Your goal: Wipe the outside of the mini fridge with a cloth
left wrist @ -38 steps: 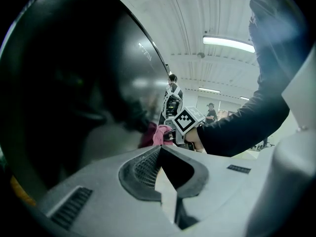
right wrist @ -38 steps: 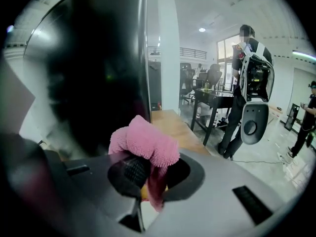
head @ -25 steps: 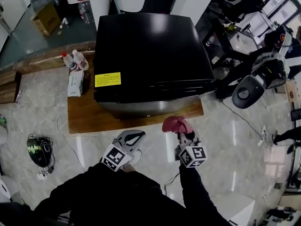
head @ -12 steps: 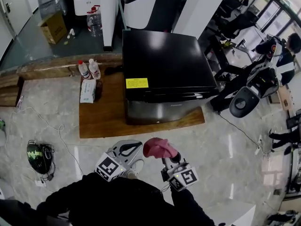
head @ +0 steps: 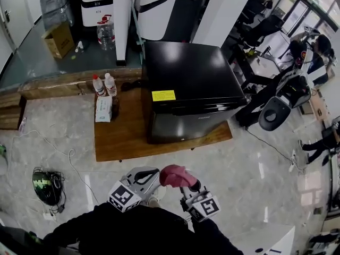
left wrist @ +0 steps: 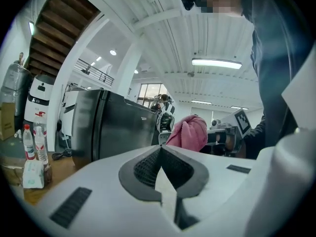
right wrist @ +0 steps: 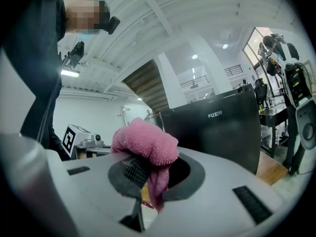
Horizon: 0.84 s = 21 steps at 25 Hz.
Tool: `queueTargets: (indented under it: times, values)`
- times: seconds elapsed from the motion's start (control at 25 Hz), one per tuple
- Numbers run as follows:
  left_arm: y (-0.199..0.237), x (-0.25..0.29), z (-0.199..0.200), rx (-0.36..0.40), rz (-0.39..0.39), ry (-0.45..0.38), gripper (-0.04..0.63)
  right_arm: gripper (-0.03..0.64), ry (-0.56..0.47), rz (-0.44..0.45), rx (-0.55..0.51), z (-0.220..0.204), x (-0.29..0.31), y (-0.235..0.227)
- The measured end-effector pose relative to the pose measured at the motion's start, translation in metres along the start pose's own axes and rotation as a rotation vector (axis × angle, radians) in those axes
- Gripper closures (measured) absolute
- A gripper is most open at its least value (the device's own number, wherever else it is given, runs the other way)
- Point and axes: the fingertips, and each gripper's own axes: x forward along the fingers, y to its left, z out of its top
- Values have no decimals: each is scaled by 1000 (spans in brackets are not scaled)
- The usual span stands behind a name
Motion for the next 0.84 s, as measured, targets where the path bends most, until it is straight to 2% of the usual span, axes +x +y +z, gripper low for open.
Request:
queueTargets:
  times: [0.28,0.4,0.56,0.84]
  values:
    - [-5,-16,10,-6,-28,-12,590,571,-17,-13,-38,5,5,11]
    - [-6,-20,12,25,-42,-12,589,571,-24,-23,-33,4,5,15]
    - [-6,-25,11,24,-48,-11,590,571,-26,-26,-33,2,4,23]
    - [-13,-20,10,23,-44,-24,589,571,-11,-28,-46,2,-3,15]
